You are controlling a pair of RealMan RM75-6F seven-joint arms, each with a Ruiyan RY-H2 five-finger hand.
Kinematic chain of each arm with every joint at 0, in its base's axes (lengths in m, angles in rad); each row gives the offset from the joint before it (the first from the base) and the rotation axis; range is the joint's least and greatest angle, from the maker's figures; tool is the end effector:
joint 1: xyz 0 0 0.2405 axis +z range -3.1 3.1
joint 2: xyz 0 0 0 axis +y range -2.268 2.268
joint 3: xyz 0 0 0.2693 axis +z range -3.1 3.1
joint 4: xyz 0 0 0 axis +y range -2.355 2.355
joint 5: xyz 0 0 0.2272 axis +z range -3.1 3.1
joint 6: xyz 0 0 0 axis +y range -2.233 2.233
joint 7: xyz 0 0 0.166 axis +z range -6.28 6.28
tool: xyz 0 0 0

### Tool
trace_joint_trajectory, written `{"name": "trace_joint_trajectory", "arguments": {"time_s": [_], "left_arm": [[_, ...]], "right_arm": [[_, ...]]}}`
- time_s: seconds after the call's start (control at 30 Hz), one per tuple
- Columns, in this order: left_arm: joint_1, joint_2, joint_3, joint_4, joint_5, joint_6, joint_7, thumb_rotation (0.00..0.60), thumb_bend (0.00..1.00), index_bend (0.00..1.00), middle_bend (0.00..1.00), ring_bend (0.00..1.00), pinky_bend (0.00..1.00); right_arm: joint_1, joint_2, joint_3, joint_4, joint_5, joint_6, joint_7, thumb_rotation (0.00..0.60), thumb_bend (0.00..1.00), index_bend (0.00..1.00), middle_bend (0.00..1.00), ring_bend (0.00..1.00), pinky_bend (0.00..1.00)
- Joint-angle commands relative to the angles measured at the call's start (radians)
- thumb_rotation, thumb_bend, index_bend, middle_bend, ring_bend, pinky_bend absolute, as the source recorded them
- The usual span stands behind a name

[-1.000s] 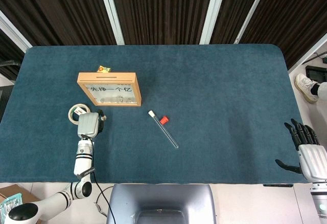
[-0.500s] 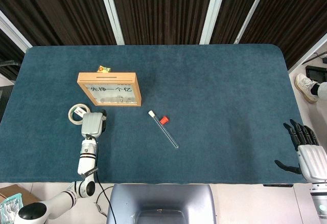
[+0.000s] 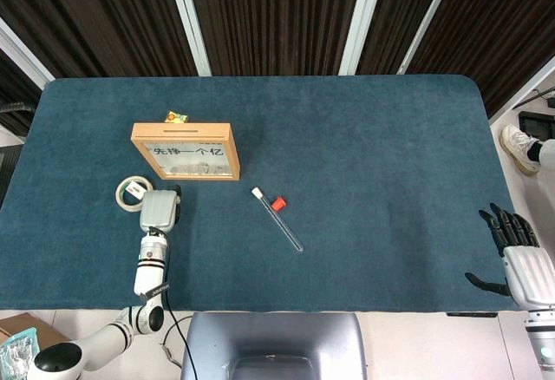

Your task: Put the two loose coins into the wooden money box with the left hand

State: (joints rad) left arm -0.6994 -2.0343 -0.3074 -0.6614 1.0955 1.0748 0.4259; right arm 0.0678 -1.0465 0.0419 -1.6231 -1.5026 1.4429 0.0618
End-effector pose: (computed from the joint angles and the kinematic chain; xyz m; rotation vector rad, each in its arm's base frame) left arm -0.2411 0.4180 -0.0865 -1.4733 -0.7605 -0.6691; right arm -0.3399 -0.1980 0.1653 1.3974 -0.9497 0.8659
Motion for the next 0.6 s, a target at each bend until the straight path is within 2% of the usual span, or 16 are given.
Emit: {"name": "trace_joint_trajectory", "arguments": {"time_s": [0.03,0.6], "left_arm": [[0.001,0.001,0.001,-0.002,0.002,0.002,0.012,0.6,0.43,0.43,1.0,1.0,1.0],[0.001,-0.004,-0.006,0.002,-0.007,-0.009,0.044,0.6,0.43,0.43,1.0,1.0,1.0]], "right_arm": [[-0.001,0.0,-0.001,-0.001,-0.002,0.001,-0.001,0.6,0.11,0.0,0.0,0.0,0.0],[-0.003,0.004,0.0,0.002,-0.002,0.006,0.015,0.6,0.11,0.0,0.0,0.0,0.0]]}}
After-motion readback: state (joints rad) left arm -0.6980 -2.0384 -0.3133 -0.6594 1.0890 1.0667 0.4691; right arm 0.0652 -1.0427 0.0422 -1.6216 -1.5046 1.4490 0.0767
